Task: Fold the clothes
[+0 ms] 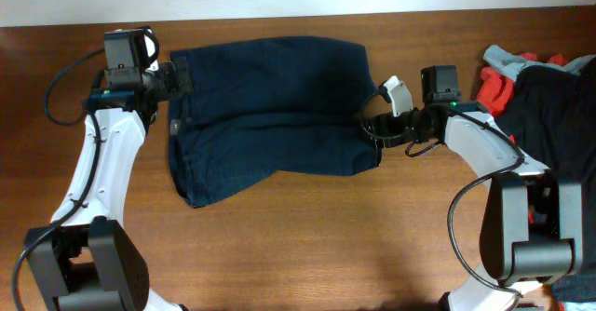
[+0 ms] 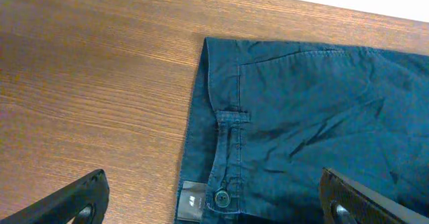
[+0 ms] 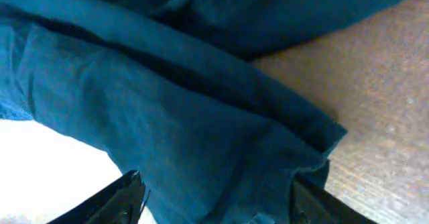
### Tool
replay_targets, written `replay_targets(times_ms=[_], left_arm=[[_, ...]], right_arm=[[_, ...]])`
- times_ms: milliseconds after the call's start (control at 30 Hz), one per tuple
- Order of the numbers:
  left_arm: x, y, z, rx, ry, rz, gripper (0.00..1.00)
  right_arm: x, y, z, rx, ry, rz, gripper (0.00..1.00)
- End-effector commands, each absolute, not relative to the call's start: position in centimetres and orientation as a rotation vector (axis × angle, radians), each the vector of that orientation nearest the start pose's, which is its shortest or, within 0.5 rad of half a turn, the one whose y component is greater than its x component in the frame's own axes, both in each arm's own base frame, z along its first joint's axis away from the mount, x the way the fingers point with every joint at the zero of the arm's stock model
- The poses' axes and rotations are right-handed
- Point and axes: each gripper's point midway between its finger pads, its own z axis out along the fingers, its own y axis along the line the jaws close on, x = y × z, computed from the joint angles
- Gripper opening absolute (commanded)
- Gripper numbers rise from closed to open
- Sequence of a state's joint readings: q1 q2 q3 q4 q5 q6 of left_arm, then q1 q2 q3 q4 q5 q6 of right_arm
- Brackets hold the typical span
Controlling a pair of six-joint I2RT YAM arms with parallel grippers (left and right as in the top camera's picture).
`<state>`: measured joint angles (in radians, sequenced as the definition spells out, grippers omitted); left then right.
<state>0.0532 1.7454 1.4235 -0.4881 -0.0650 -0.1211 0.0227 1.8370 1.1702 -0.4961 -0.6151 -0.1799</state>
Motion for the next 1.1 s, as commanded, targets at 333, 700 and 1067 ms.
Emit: replay_targets(times_ms=[333, 700, 1067], left_arm=[[48.6, 4.1, 17.7, -0.258, 2.360, 0.055, 0.99], [48.6, 4.1, 17.7, -0.258, 2.360, 0.055, 0.99], [48.6, 4.1, 17.7, -0.258, 2.360, 0.055, 0.99]], right_arm=[[40.5, 8.9, 6.0, -0.398, 2.606, 0.652, 0.85], [39.2, 7.1, 5.4, -0.344, 2.675, 0.663, 0.81], [38.9, 8.3, 6.0, -0.492, 2.595, 0.744, 0.65]])
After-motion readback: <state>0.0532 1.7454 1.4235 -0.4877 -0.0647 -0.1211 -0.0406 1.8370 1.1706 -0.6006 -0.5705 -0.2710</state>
